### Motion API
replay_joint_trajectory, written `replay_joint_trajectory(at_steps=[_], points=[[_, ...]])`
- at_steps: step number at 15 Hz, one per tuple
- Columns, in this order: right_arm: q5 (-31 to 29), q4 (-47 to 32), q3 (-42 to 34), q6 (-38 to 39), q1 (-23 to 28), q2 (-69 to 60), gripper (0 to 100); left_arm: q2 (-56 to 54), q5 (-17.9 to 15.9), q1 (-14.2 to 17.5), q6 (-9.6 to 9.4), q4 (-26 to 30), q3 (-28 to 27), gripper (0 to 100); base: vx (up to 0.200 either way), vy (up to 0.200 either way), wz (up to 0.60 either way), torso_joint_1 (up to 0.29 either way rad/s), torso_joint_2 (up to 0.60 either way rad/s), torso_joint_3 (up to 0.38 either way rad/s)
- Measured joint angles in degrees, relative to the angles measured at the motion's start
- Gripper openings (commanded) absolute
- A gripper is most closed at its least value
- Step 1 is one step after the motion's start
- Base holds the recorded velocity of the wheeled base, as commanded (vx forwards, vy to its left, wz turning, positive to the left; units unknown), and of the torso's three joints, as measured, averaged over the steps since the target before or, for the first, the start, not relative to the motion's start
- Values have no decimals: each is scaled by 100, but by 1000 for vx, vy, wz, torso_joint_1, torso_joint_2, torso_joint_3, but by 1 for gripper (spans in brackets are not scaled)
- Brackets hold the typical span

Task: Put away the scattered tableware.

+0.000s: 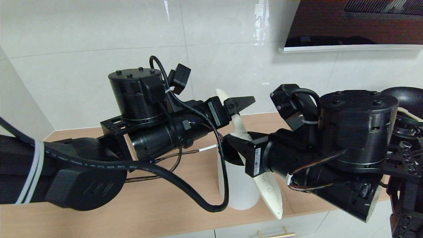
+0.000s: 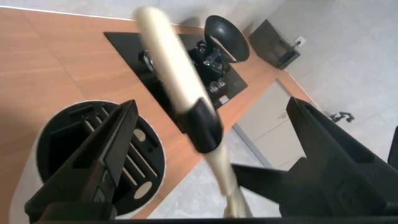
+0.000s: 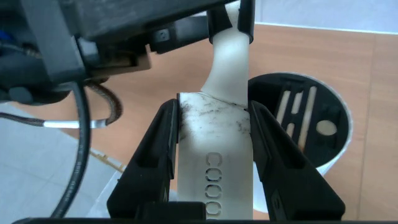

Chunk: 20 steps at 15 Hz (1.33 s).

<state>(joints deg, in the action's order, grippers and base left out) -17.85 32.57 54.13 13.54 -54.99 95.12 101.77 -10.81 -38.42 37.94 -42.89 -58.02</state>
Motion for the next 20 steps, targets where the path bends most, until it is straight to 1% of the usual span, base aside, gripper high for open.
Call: replay_joint_trajectory(at_steps=[5,6,14,19,20], points=[[1,0,-16,0,-38,0,0,11,1,4,0,0,-11,100,0,0,0,0,0,0],[0,0,-18,2,-41,-2,0,20,1,4,0,0,-15,0,0,0,0,0,0,0],[-11,-6,-51,-6,-46,-50,0,94,-10,4,-9,-22,-9,0,0,0,0,0,0,0],[-32,2,-46,-11,-44,-67,0,107,0,4,-11,-194,2,0,0,0,0,0,0,0],[-40,2,-38,-5,-44,-67,100,107,0,4,-9,-200,2,0,0,0,0,0,0,0]])
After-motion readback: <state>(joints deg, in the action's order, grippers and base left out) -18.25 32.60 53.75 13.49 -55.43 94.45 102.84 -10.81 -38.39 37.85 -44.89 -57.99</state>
